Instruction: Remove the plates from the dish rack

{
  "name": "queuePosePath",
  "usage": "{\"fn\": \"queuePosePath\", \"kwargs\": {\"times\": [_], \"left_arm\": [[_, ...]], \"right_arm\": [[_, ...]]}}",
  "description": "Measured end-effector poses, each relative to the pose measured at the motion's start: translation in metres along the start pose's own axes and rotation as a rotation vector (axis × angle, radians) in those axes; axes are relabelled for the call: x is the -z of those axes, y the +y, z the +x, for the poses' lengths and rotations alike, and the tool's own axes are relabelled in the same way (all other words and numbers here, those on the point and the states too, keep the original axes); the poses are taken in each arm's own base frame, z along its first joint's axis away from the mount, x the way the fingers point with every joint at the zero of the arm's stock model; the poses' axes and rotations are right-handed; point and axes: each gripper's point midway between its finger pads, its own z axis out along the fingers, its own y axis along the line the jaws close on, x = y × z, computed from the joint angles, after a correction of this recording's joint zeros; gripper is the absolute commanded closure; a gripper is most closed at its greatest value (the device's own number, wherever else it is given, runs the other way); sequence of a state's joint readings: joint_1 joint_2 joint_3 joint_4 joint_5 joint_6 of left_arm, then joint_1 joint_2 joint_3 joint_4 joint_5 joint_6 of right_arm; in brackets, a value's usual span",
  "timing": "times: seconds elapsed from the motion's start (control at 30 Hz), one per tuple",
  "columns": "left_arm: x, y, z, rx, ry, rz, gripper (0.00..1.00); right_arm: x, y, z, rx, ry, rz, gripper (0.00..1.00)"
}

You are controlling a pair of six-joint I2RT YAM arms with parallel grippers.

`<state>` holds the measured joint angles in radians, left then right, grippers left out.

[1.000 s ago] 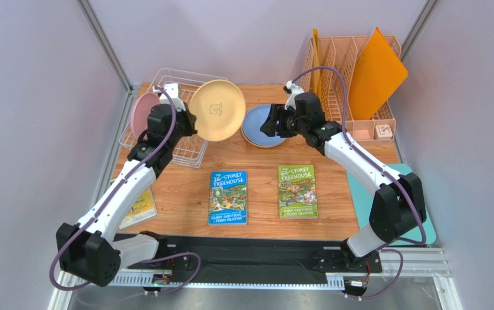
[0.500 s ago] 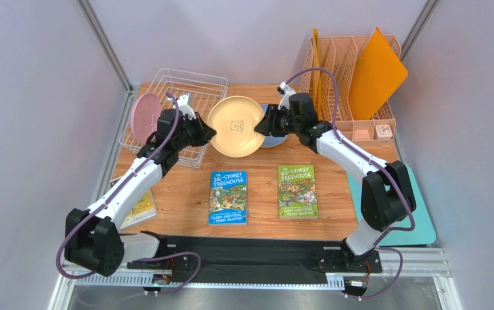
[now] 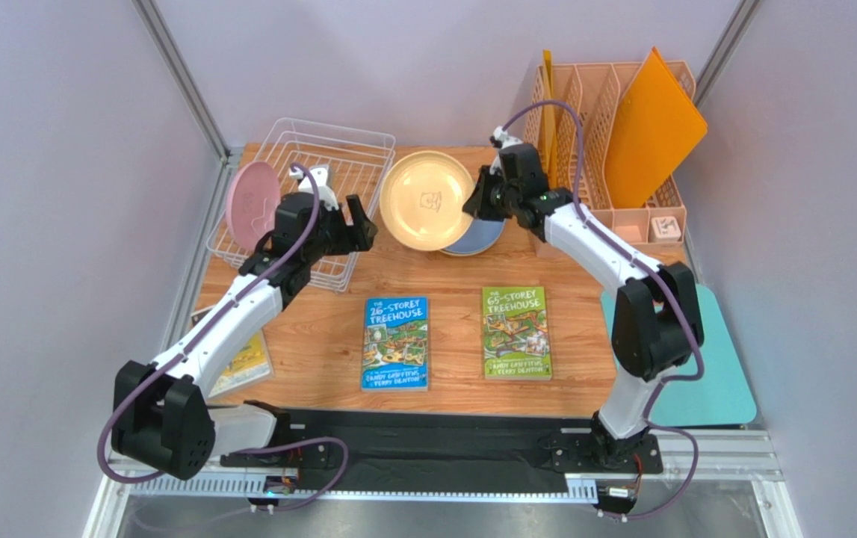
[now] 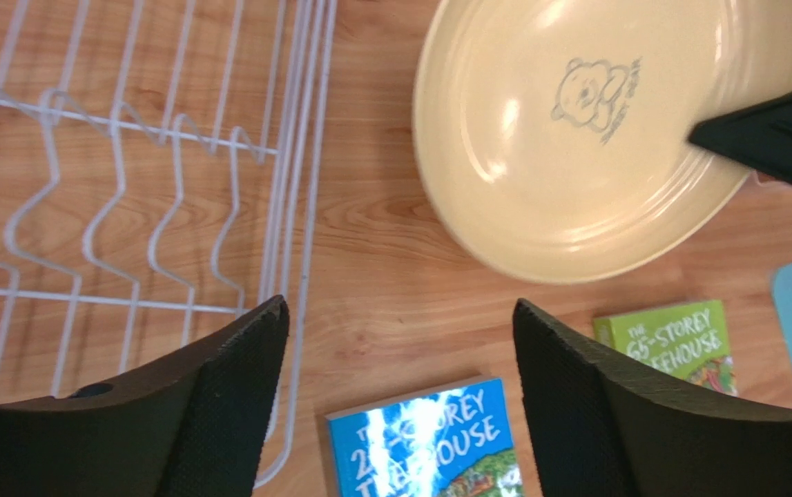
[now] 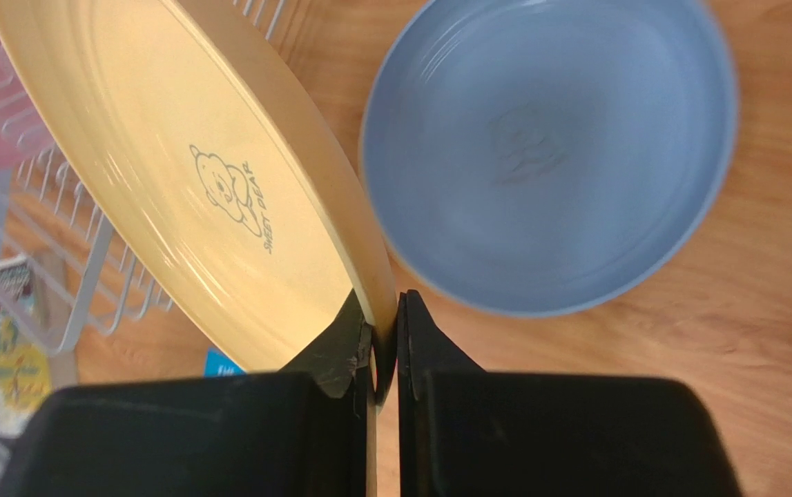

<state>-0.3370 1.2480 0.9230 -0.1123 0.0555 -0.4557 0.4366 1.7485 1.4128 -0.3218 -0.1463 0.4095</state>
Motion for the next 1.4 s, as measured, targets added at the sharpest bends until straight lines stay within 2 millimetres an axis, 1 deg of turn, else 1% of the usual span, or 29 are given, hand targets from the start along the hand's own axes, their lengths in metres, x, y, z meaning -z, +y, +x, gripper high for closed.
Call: {"fn": "queuePosePath", "kwargs": {"times": [0.07, 0.13, 0.2, 0.33, 0.4, 0.47, 0.53, 0.57, 0.6, 0.73, 0.83, 0.87, 0.93, 0.97, 1.03, 1.07, 1.23, 1.27, 1.33, 1.4], "left_arm": [[0.003, 0.009, -0.006, -0.042, -0.028, -0.048, 0.13], [0.009, 0.020, -0.018, -0.092, -0.077, -0.108, 0.13], [0.020, 0.032, -0.034, -0.147, -0.143, -0.182, 0.12], [0.045, 0.058, -0.055, -0.230, -0.267, -0.327, 0.09], [0.055, 0.069, -0.060, -0.264, -0.310, -0.389, 0.07], [0.062, 0.079, -0.061, -0.286, -0.334, -0.443, 0.06], [0.067, 0.087, -0.063, -0.304, -0.348, -0.484, 0.05], [0.070, 0.090, -0.064, -0.312, -0.353, -0.505, 0.02], [0.072, 0.092, -0.065, -0.318, -0.358, -0.523, 0.01], [0.080, 0.100, -0.075, -0.336, -0.396, -0.590, 0.01], [0.083, 0.105, -0.081, -0.348, -0.415, -0.629, 0.01], [0.084, 0.106, -0.082, -0.352, -0.416, -0.640, 0.01], [0.083, 0.108, -0.082, -0.358, -0.415, -0.656, 0.01], [0.083, 0.109, -0.081, -0.362, -0.412, -0.662, 0.01], [0.082, 0.111, -0.081, -0.366, -0.411, -0.672, 0.01], [0.082, 0.111, -0.082, -0.367, -0.410, -0.675, 0.01], [0.084, 0.114, -0.083, -0.363, -0.416, -0.689, 0.01], [0.084, 0.115, -0.083, -0.363, -0.416, -0.692, 0.01], [0.084, 0.120, -0.083, -0.360, -0.411, -0.705, 0.01], [0.083, 0.129, -0.083, -0.356, -0.400, -0.731, 0.01]], "right_arm": [[-0.008, -0.015, -0.017, -0.017, -0.015, 0.052, 1.00], [-0.018, -0.035, -0.032, -0.040, -0.026, 0.106, 0.99], [-0.025, -0.056, -0.040, -0.064, -0.024, 0.156, 0.99], [-0.034, -0.090, -0.041, -0.108, 0.010, 0.225, 0.98], [-0.039, -0.105, -0.036, -0.130, 0.036, 0.254, 0.97], [-0.042, -0.115, -0.027, -0.145, 0.068, 0.273, 0.95], [-0.044, -0.119, -0.017, -0.156, 0.101, 0.280, 0.94], [-0.045, -0.120, -0.013, -0.160, 0.116, 0.281, 0.93], [-0.045, -0.120, -0.009, -0.163, 0.131, 0.280, 0.92], [-0.047, -0.116, -0.002, -0.171, 0.161, 0.255, 0.86], [-0.047, -0.112, 0.003, -0.177, 0.184, 0.235, 0.77], [-0.047, -0.112, 0.004, -0.178, 0.188, 0.229, 0.72], [-0.049, -0.111, 0.007, -0.181, 0.198, 0.219, 0.69], [-0.050, -0.111, 0.008, -0.184, 0.202, 0.218, 0.63], [-0.052, -0.111, 0.011, -0.186, 0.213, 0.212, 0.58], [-0.053, -0.111, 0.013, -0.187, 0.218, 0.209, 0.50], [-0.053, -0.112, 0.017, -0.184, 0.234, 0.205, 0.45], [-0.053, -0.113, 0.017, -0.180, 0.238, 0.208, 0.42], [-0.051, -0.118, 0.019, -0.168, 0.244, 0.233, 0.41], [-0.048, -0.124, 0.023, -0.141, 0.256, 0.272, 0.41]]}}
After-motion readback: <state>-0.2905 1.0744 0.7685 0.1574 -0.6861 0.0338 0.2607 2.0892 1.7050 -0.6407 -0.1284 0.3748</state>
